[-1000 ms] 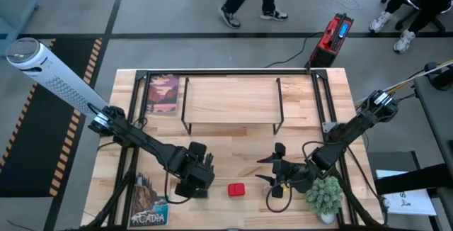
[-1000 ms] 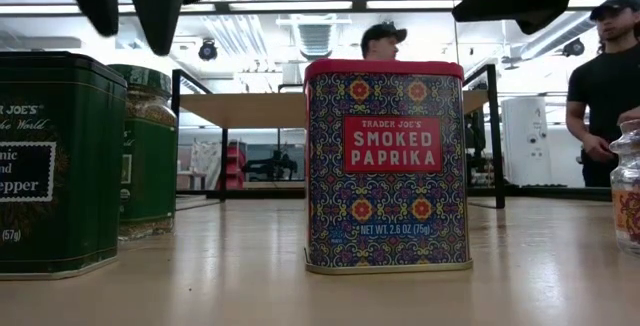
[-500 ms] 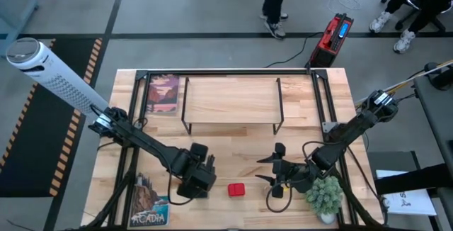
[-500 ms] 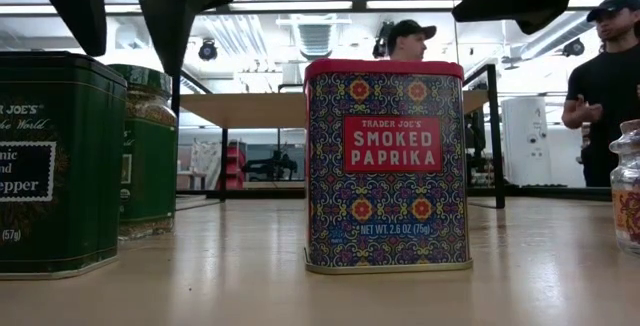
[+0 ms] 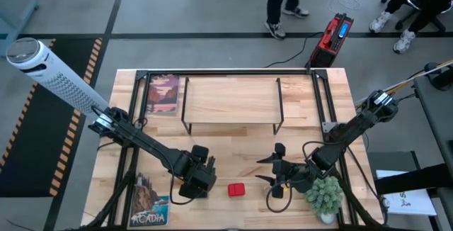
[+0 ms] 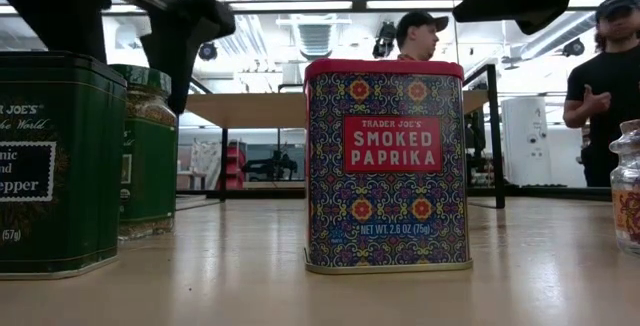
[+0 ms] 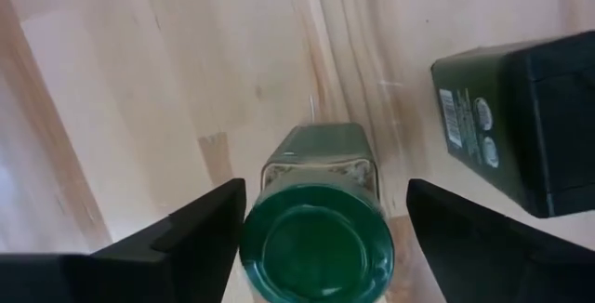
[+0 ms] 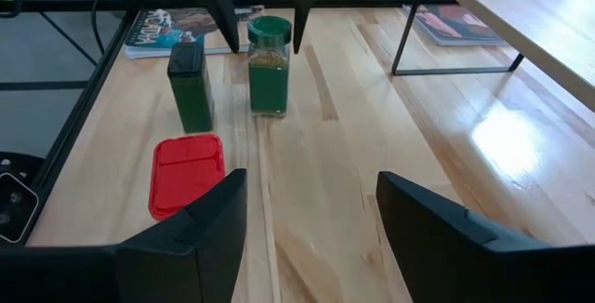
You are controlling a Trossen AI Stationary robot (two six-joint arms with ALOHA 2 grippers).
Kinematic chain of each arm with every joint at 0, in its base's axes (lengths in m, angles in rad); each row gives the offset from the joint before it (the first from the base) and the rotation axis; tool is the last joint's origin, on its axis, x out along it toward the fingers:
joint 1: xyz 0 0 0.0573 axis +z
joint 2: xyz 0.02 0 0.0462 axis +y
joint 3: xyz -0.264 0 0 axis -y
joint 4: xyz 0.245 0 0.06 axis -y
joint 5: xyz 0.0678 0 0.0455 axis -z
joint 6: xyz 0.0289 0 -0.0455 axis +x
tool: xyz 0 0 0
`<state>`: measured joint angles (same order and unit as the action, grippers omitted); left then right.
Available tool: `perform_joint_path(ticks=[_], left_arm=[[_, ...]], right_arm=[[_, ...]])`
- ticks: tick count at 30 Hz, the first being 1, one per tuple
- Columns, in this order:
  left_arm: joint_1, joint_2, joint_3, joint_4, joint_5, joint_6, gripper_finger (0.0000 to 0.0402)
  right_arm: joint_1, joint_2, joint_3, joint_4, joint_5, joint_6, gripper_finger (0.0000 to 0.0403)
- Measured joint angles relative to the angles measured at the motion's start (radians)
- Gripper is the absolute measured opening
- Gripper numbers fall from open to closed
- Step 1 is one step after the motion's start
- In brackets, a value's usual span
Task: Shelf spices
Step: Put the green seasoning bottle on the shelf
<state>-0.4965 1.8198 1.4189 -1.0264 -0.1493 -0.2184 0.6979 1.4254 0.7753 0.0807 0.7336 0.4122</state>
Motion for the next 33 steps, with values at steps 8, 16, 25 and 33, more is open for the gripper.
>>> perform_joint_path(ticks=[8, 16, 25, 33], left_arm=[[0.003, 0.000, -0.071, 0.072, 0.001, -0.003, 0.0272], [0.004, 0.000, -0.114, 0.135, 0.003, -0.008, 0.0253], [0.006, 0.000, -0.119, 0.134, 0.012, -0.008, 0.0203], [0.009, 0.000, -0.105, 0.131, 0.012, -0.008, 0.0193]], right_arm=[[0.000, 0.000, 0.000, 0.000, 0.000, 0.000, 0.0206], [0.000, 0.000, 0.000, 0.000, 0.000, -0.001, 0.0212], [0.000, 0.000, 0.000, 0.000, 0.000, -0.001, 0.0205], [0.000, 0.000, 0.000, -0.001, 0.000, -0.001, 0.0208]])
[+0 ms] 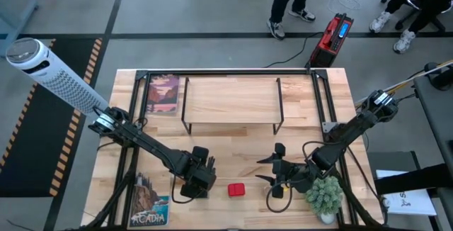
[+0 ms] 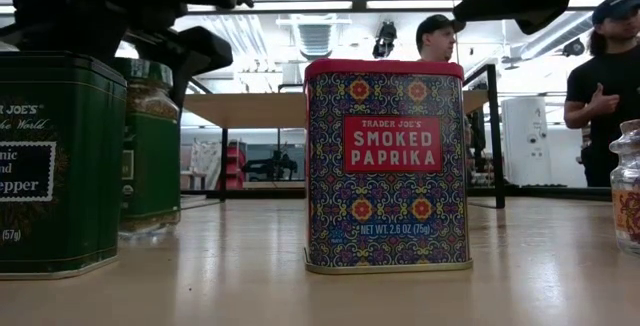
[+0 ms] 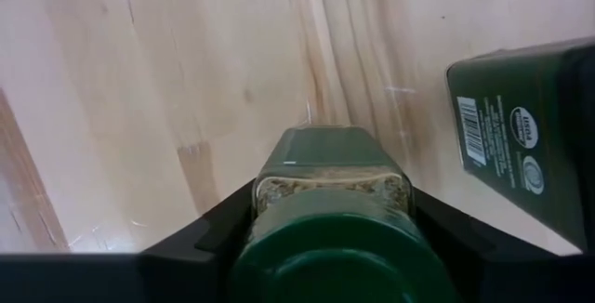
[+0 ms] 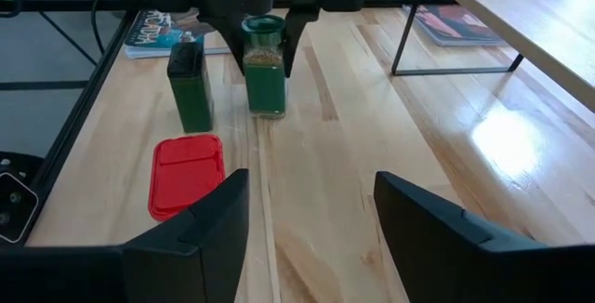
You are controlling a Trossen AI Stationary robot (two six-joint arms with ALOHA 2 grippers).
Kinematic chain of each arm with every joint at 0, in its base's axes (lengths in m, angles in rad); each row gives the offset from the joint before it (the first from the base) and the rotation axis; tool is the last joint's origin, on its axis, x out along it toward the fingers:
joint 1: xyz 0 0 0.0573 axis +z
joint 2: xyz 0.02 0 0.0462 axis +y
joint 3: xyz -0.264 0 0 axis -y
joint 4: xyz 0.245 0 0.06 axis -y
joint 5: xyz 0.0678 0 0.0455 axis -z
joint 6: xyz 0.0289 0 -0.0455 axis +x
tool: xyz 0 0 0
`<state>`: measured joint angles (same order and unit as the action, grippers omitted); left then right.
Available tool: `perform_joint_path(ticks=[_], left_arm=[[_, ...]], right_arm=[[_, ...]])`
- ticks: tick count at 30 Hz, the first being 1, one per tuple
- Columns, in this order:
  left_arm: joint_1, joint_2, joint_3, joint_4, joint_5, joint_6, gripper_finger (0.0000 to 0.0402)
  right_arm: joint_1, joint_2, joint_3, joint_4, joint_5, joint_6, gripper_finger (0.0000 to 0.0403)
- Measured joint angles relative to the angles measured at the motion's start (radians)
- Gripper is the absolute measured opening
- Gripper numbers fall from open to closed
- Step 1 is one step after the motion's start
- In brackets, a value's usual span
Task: Shelf spices
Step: Put the green seasoning bottle on the shelf
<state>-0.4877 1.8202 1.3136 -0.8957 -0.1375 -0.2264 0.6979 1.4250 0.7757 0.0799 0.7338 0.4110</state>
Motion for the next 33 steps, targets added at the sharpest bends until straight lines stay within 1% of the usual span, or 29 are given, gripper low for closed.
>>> perform_joint_path(ticks=[3, 9, 13, 19, 27, 33], left_arm=[[0.002, 0.000, 0.000, -0.005, 0.020, 0.000, 0.0198], [0.017, -0.006, 0.001, -0.014, 0.058, -0.022, 0.0187], [0.038, -0.022, 0.016, -0.039, 0.072, -0.041, 0.0193], [0.075, -0.026, 0.126, -0.134, 0.066, -0.021, 0.0191], [0.161, -0.032, 0.298, -0.294, -0.027, 0.044, 0.0194], [0.229, -0.038, 0.429, -0.364, -0.036, 0.090, 0.0191]], right_arm=[[0.000, 0.000, 0.000, 0.000, 0.000, 0.000, 0.0205], [0.000, 0.000, 0.000, 0.000, 0.000, -0.001, 0.0208], [0.000, 0.000, 0.000, 0.000, 0.000, -0.001, 0.0210], [0.000, 0.000, 0.000, 0.000, 0.000, -0.001, 0.0203], [0.000, 0.000, 0.000, -0.001, 0.000, -0.001, 0.0201], [0.000, 0.000, -0.002, 0.000, 0.000, -0.001, 0.0200]])
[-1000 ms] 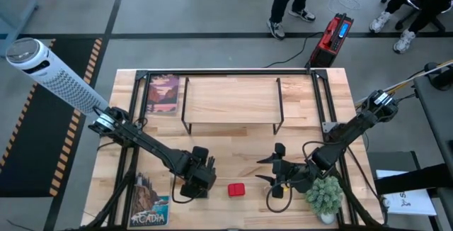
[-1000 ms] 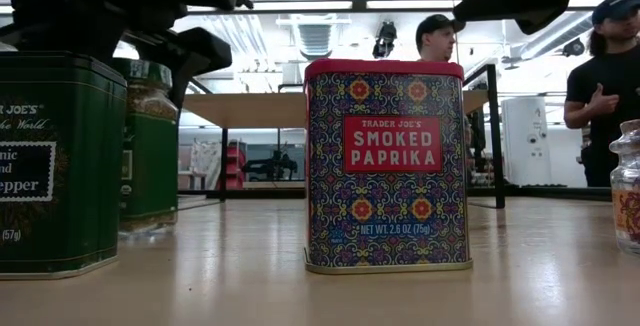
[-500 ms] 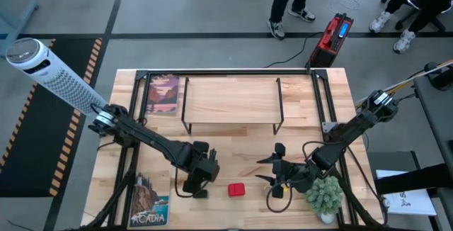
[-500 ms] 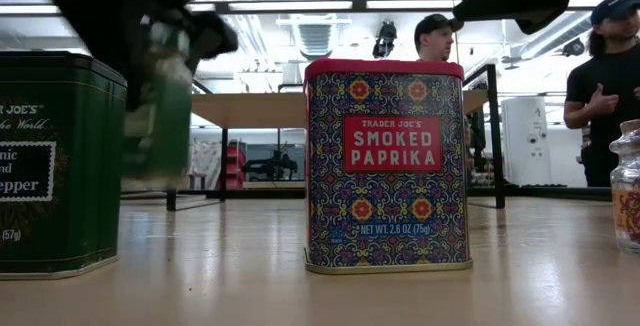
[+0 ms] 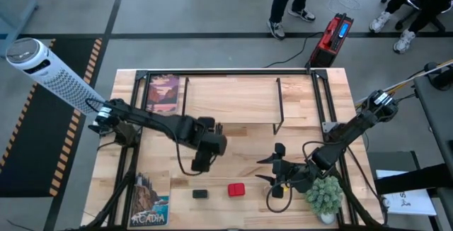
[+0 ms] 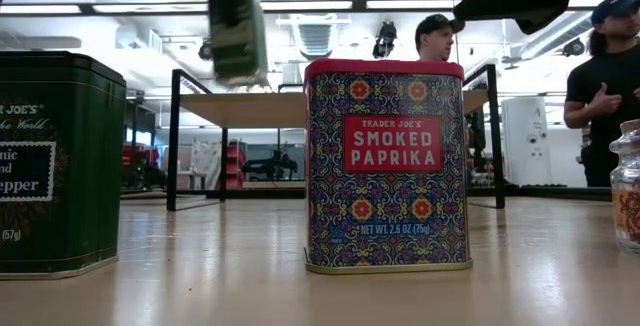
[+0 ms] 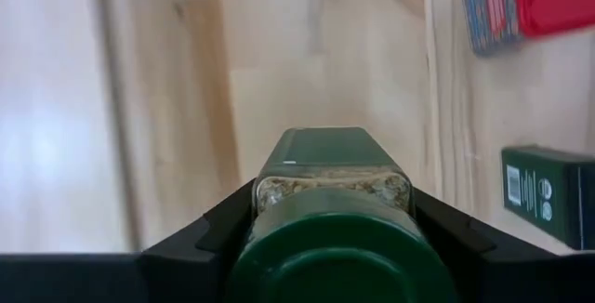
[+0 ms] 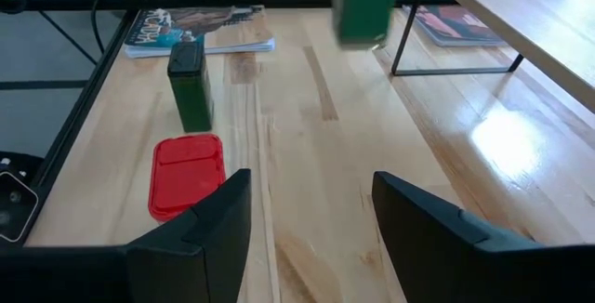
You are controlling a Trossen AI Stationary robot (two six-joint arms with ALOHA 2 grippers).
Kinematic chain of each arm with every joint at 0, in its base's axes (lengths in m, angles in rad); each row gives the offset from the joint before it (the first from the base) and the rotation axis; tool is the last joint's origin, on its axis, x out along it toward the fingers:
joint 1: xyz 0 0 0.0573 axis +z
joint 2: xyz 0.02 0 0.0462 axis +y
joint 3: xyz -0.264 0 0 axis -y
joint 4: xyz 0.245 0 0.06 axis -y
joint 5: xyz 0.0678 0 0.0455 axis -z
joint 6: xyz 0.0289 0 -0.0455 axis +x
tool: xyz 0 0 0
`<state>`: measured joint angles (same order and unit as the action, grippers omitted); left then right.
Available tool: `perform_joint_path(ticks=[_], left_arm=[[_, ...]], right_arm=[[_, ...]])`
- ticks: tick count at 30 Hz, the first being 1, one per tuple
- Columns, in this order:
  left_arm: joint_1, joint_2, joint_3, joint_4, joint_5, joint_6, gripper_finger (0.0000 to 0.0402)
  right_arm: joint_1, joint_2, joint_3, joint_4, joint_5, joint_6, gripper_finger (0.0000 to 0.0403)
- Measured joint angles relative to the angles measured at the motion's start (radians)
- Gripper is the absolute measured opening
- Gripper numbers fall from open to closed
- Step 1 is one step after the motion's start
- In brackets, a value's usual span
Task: Shelf spices
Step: Put the green seasoning bottle on the shelf
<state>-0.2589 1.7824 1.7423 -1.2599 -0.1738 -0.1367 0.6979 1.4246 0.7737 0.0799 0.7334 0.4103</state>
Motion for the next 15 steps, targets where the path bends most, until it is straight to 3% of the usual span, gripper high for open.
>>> perform_joint_path(ticks=[15], left_arm=[[0.134, -0.001, 0.227, -0.198, 0.000, 0.092, 0.0194]], right_arm=[[0.000, 0.000, -0.008, -0.002, -0.004, 0.009, 0.0201]])
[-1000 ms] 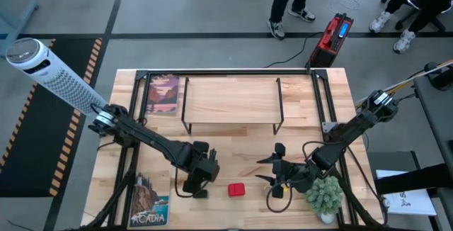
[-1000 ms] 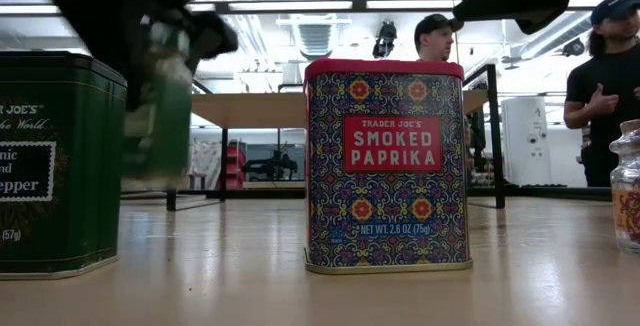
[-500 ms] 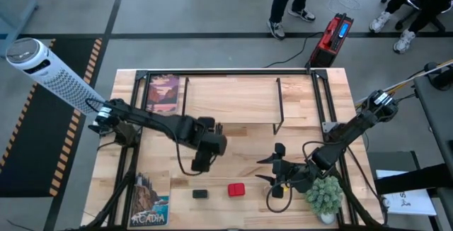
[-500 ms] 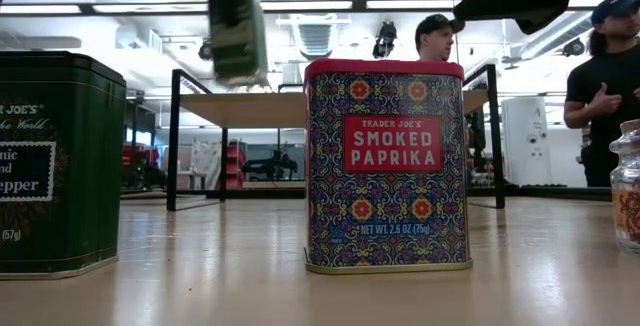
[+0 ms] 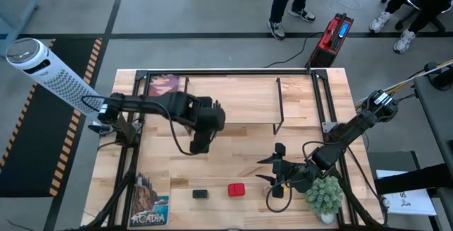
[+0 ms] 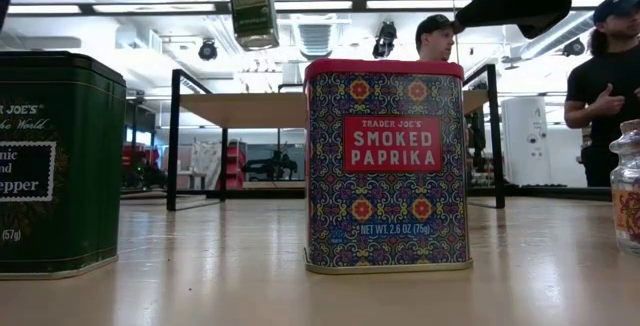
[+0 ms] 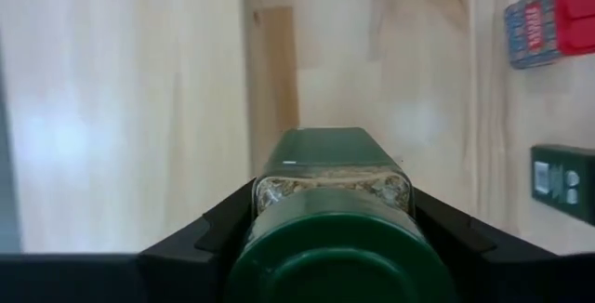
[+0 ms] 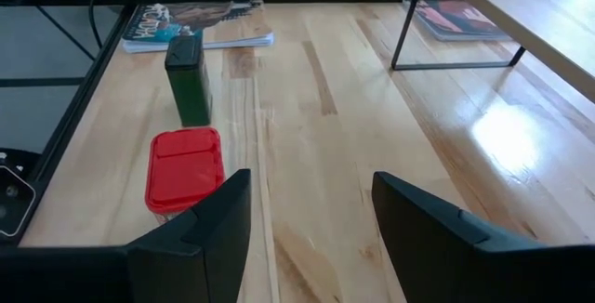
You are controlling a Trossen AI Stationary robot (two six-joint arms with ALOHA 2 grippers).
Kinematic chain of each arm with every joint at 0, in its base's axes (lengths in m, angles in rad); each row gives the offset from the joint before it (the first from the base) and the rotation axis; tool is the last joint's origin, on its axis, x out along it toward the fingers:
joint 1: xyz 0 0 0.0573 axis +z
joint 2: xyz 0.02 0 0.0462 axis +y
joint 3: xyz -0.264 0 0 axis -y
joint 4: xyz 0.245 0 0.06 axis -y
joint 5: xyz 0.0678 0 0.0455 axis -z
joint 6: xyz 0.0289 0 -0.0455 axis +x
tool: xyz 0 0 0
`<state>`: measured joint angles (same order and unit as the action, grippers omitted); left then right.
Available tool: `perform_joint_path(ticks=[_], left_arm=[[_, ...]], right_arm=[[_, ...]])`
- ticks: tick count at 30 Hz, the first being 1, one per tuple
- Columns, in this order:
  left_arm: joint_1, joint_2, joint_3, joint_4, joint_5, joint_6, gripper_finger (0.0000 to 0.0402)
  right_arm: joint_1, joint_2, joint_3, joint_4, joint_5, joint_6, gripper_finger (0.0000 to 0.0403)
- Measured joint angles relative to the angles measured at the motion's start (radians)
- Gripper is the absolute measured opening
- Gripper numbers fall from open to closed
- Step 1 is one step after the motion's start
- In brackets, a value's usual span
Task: Shelf spices
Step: Put the green seasoning bottle on the shelf
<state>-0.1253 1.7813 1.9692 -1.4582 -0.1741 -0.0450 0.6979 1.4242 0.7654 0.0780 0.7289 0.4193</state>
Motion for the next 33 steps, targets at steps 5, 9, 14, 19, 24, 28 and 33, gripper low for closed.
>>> perform_joint_path(ticks=[5, 9, 14, 19, 24, 28, 33], left_arm=[[0.064, 0.000, 0.024, -0.035, -0.002, 0.047, 0.0192], [0.130, 0.000, 0.023, -0.045, -0.002, 0.097, 0.0195], [0.235, 0.000, 0.006, -0.055, -0.002, 0.162, 0.0193], [0.339, 0.000, 0.001, -0.052, 0.000, 0.236, 0.0195], [0.434, 0.000, 0.001, -0.047, 0.025, 0.307, 0.0194], [0.491, 0.000, 0.001, -0.024, 0.066, 0.349, 0.0195], [0.533, 0.000, 0.000, -0.008, 0.094, 0.405, 0.0194]], right_arm=[[0.000, 0.000, 0.000, 0.001, -0.004, 0.000, 0.0200], [0.000, 0.000, 0.000, 0.001, -0.004, 0.000, 0.0201], [0.000, 0.000, 0.000, 0.001, -0.003, -0.001, 0.0200], [0.000, 0.000, 0.000, 0.001, -0.003, -0.001, 0.0201], [0.000, 0.000, -0.001, 0.001, -0.004, -0.009, 0.0200], [0.000, 0.000, -0.001, 0.001, -0.004, -0.011, 0.0201], [0.000, 0.000, -0.001, 0.001, -0.004, -0.011, 0.0200]])
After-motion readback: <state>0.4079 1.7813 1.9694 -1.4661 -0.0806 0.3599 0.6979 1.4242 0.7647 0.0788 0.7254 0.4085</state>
